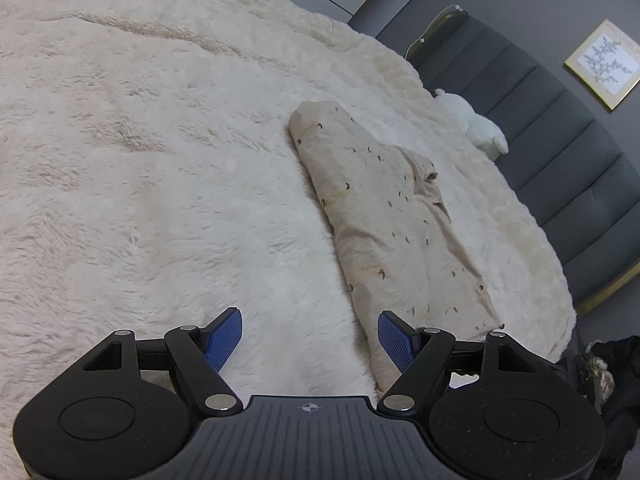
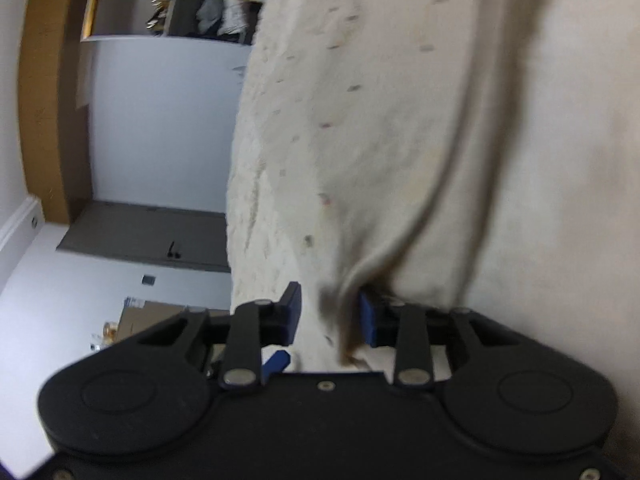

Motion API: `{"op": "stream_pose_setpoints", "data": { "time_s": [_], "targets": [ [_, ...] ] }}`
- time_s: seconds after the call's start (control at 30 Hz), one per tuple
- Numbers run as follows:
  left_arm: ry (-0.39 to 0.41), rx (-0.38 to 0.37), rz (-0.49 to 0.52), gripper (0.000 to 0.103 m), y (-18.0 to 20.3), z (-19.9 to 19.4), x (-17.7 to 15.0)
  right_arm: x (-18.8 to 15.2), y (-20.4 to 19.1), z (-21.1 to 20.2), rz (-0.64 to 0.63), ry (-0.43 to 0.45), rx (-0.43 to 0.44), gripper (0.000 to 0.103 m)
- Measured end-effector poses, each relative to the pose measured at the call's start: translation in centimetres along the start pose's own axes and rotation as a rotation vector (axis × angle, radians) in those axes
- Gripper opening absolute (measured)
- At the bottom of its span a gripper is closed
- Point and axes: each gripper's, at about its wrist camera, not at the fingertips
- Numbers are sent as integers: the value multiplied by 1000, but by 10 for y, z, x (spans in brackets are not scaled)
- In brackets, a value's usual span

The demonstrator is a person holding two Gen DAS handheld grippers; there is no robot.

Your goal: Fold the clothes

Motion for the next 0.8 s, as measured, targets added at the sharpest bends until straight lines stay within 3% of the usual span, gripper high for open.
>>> {"op": "stream_pose_setpoints", "data": {
  "time_s": [0.07,0.1,0.17,0.27,0.4,0.57,0.6,0.67,0.7,0.73,0.8],
  "targets": [
    [2,10,2,70,-1,-1,0,-14,-19,11,-201,-52,-40,6],
    [4,15,0,70,-2,-2,1,-22,-27,14,-317,-48,-122,0],
    [11,20,-14,70,-6,-5,2,-38,-42,21,-549,-41,-287,0],
    [25,23,-22,70,-8,-8,3,-64,-57,22,-767,-27,-372,0],
    [38,24,-27,70,-10,-12,5,-91,-60,21,-928,-48,-434,1],
    [42,25,-40,70,-12,-12,6,-122,-61,21,-1016,-60,-483,1],
    [40,25,-38,70,-12,-12,6,-124,-61,21,-1007,-73,-478,0],
    [36,26,-35,70,-11,-12,6,-136,-48,22,-963,-193,-453,0],
    [34,26,-33,70,-11,-11,6,-141,-48,21,-983,-199,-450,0],
    [34,26,-32,70,-11,-12,6,-157,-48,12,-1081,-193,-431,0],
    [33,27,-35,70,-12,-11,4,-156,-54,-3,-1073,-187,-392,0]
  ]
}}
Point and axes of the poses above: each gripper's, at about its wrist camera, not at the fingertips, and z roughly the way its jaws point, y to its right, x to its top, and after that the axes turned 12 degrees about z, right-handed
